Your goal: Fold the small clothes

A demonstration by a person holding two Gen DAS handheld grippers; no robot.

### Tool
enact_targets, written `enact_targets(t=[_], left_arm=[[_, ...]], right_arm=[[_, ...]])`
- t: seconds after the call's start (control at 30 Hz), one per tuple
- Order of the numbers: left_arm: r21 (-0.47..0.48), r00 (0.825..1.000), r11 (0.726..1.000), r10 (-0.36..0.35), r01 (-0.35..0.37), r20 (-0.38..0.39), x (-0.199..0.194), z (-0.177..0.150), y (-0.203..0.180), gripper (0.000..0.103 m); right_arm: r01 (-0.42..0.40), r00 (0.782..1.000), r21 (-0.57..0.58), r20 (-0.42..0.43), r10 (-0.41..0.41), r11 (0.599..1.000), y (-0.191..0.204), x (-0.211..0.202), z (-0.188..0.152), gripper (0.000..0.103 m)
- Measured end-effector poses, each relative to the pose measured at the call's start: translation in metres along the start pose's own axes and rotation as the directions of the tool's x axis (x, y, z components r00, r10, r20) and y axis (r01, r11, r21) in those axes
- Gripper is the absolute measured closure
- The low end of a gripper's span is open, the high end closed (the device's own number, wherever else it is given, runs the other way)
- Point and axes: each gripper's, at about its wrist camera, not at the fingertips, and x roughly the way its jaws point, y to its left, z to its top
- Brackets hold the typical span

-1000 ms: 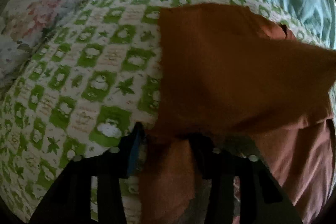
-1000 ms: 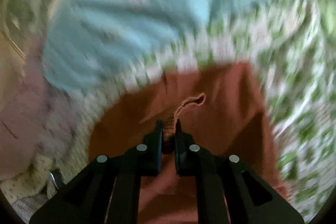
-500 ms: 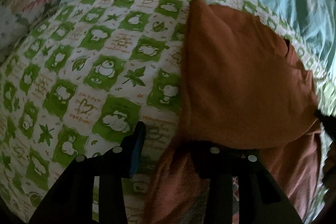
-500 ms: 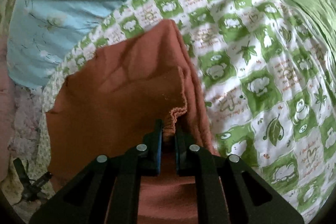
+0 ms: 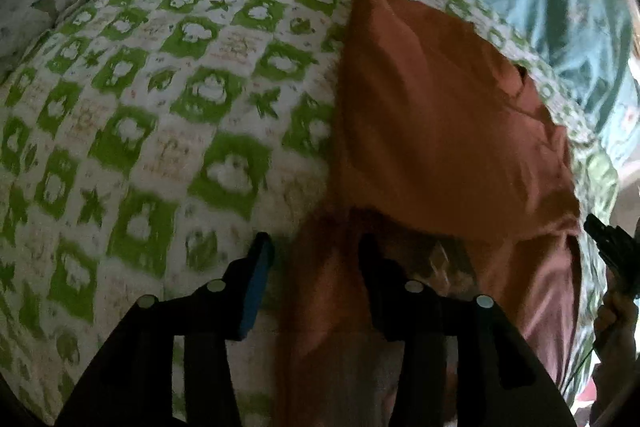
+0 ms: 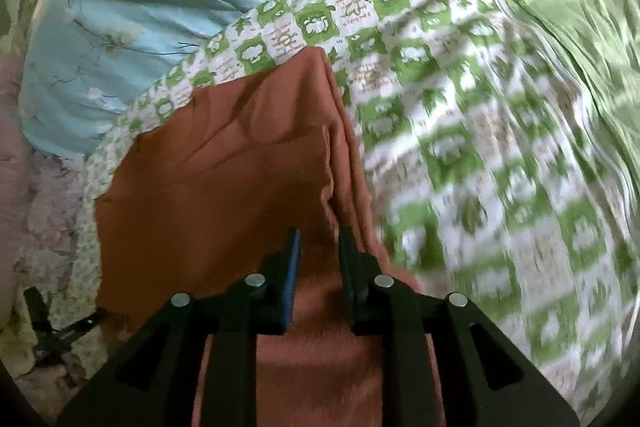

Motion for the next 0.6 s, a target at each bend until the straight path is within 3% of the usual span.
enact_targets(t=[0.1,0.3,0.6], left_arm=[[0.016,1.0,1.0,-0.012,0.013,-0.017,-0.013,-0.023,0.001,0.053],[0.065,0.999,0.998,-0.022,0.025,-0.044,-0.033,-0.066,-0.009,0.048],[0.063,0.995,0.996,-0.058,0.063,-0.079,-0.057,-0.123,-0.007,0.043]], right_arm=[[-0.002,1.0,-0.018,-0.01,0.002,1.0,0.001,-0.016,-0.017,0.064],[-0.023,0.999,-0.064,-0.049,0.02,0.998,0.007,-0.037,-0.05,0.063],[-0.028,0.995,-0.087,-0.099,0.019,0.996,0.002,-0.067,-0.096,0.062]])
